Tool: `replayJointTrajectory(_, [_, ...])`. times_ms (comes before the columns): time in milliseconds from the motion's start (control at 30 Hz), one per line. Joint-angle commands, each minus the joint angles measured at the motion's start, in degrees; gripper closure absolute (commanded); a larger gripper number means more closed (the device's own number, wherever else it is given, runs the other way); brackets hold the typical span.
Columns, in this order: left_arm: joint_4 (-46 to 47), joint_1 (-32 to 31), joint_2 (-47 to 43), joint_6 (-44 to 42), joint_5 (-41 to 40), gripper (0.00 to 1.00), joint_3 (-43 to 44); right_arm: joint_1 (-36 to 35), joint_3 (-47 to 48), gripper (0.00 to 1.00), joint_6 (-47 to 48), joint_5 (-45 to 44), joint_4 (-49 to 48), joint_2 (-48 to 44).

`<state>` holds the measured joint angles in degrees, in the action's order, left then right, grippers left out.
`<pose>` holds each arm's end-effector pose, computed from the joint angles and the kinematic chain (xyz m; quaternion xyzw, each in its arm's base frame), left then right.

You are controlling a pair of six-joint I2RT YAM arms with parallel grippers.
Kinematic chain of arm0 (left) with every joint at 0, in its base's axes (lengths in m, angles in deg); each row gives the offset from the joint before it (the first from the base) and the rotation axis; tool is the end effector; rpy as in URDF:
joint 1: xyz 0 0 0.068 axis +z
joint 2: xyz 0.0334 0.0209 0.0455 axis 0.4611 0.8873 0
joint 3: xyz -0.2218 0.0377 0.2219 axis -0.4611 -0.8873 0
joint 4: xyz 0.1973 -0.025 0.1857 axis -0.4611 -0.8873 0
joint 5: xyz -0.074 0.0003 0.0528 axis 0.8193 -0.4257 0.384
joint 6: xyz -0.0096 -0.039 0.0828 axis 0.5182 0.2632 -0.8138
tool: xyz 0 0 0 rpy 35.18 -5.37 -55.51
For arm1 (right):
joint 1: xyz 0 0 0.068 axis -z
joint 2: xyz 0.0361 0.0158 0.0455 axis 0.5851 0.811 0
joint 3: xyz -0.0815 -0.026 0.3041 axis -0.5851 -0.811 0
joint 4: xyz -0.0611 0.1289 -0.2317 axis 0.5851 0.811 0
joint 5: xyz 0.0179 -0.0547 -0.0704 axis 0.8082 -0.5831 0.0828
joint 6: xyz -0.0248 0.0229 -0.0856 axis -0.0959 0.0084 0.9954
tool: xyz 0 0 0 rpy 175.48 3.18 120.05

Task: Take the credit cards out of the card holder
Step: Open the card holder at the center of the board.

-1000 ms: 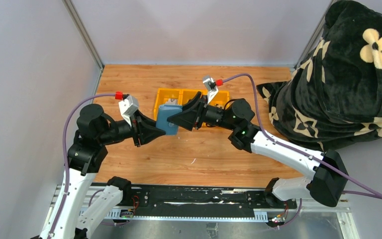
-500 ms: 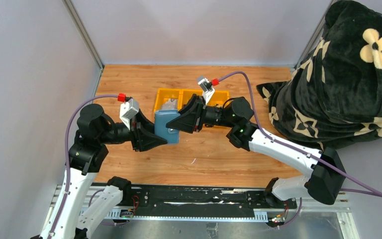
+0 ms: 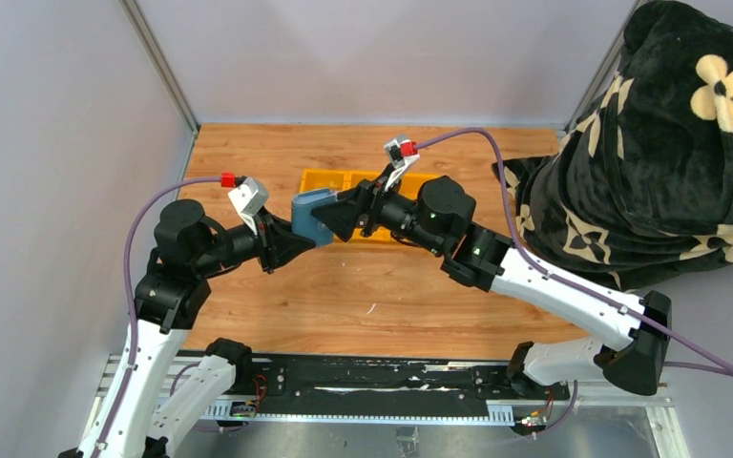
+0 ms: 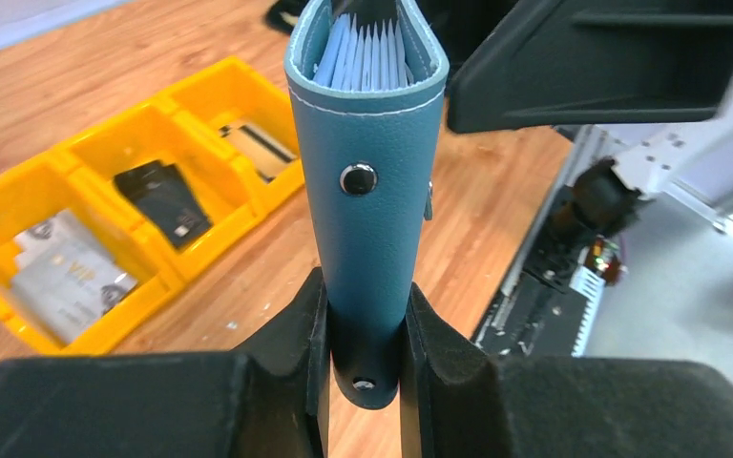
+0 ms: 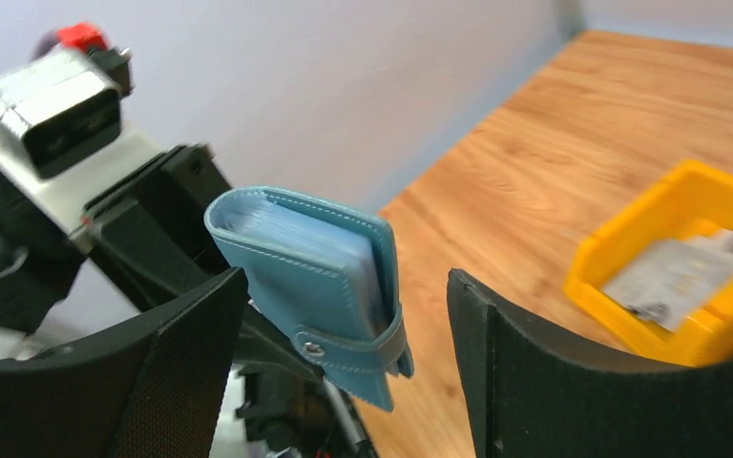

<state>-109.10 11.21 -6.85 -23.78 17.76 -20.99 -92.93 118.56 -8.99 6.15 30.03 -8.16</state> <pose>0.1143 -0.0951 0.4184 0.2977 0.6897 -0.4186 0.5104 0.1734 0.2921 0.4766 -0.1905 0.6048 0.5818 0.5094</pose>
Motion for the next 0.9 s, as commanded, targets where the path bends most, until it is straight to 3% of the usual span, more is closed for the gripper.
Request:
replayJointTrajectory(0, [3.81, -0.18, -1.90, -0.11, -10.86, 1.00, -2.81, -7.25, 4.62, 0.24, 10.31, -30.39, 15.92, -0.58])
replayJointTrajectory(233, [6.25, -0.18, -2.45, 0.96, -18.54, 1.00, -5.71, -13.90, 13.91, 0.36, 14.54, -37.91, 21.56, 6.43])
replayJointTrajectory(467, [6.49, -0.27, -3.00, 1.44, -19.22, 1.00, -6.08, -14.77, 21.05, 0.51, 15.09, -38.82, 26.04, 13.79])
replayJointTrajectory(867, [6.66, -0.27, -3.23, 2.71, -17.84, 1.00, -6.52, -14.75, 25.75, 0.66, 16.39, -43.21, 27.05, 18.50])
